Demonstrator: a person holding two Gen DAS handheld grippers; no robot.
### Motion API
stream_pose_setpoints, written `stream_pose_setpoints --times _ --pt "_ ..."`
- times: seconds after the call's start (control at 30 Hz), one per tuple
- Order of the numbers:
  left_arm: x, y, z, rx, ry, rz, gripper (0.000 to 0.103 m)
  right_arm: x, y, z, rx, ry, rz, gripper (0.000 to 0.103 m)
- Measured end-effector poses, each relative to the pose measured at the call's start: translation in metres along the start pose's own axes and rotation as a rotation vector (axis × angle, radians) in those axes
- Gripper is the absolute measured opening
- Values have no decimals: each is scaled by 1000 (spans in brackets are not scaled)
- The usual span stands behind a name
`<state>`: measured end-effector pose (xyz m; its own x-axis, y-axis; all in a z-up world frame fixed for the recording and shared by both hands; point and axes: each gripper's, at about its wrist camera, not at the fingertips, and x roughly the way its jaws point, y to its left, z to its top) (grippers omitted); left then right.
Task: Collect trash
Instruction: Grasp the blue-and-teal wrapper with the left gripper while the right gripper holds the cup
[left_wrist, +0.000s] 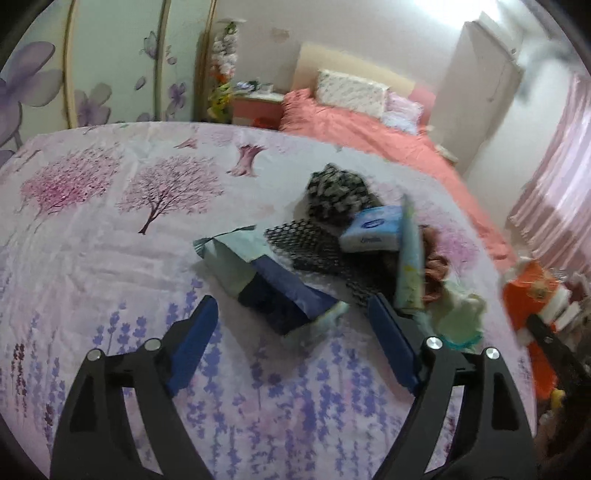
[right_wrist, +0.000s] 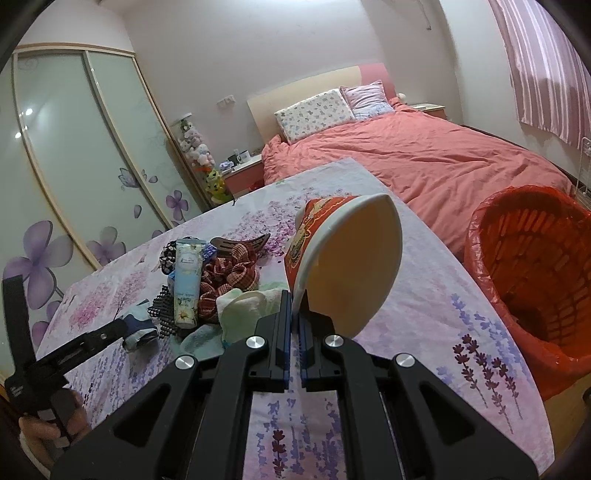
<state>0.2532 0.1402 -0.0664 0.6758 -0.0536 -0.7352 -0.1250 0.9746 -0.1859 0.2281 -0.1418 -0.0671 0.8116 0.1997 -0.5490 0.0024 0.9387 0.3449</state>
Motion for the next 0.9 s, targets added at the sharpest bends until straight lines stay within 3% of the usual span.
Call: stream_pose_setpoints --times 0.1,0.2,0.67,0.9 --pt "18 3 3 -29 37 49 75 1 -1 0 4 5 -4 4" --pt "31 12 2 -70 76 45 64 1 -4 -2 2 9 -7 4" --pt "28 30 6 -33 41 4 28 2 -7 0 8 12 -11 4" --pt "14 31 8 15 -1 13 27 -7 -6 1 1 -7 -6 4"
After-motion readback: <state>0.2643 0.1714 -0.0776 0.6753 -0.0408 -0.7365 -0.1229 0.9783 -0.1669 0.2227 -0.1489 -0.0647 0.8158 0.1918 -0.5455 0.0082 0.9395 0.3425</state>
